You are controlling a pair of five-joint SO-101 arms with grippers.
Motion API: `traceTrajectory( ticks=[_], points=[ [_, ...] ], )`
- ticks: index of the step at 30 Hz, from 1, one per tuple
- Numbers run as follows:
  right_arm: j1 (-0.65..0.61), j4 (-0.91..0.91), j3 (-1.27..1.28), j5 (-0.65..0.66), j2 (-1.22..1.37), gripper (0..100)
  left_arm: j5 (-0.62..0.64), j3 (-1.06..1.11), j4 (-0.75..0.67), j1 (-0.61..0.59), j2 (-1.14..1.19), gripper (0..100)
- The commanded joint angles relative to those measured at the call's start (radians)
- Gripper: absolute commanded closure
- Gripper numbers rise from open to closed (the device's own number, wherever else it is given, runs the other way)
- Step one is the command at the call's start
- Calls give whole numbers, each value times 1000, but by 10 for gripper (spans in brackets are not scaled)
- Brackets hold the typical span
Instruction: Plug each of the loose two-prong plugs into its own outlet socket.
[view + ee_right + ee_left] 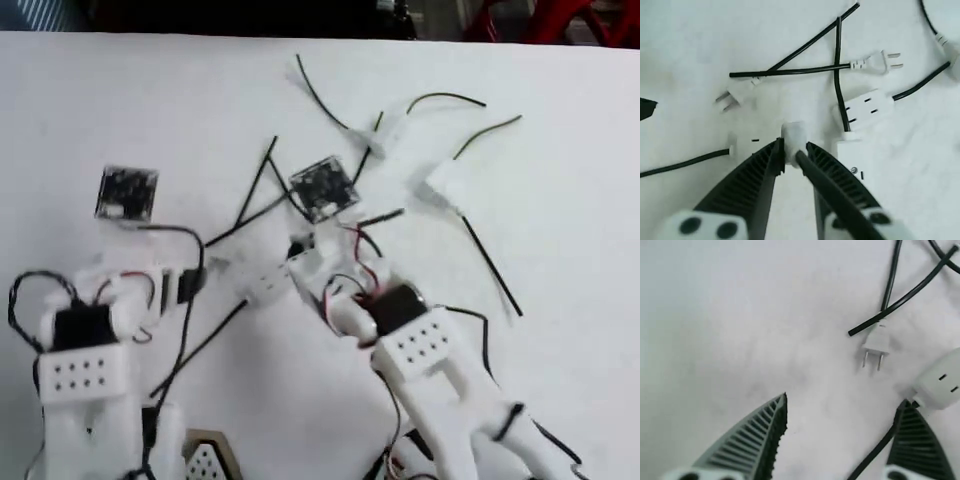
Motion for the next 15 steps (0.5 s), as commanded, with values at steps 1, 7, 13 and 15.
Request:
traceTrajectory(
  ticks=[1,7,13,15],
  points=[
    [-31,4,-60,51,67,981,11,157,-107,-61,-127,669],
    [-50,-2,-118,80,194,981,11,305,-175,-73,-228,669],
    [-51,-4,-199,77,338,981,5,353,-169,-73,-306,669],
    [-48,-5,-222,78,380,981,5,362,-167,-73,-323,669]
  ],
)
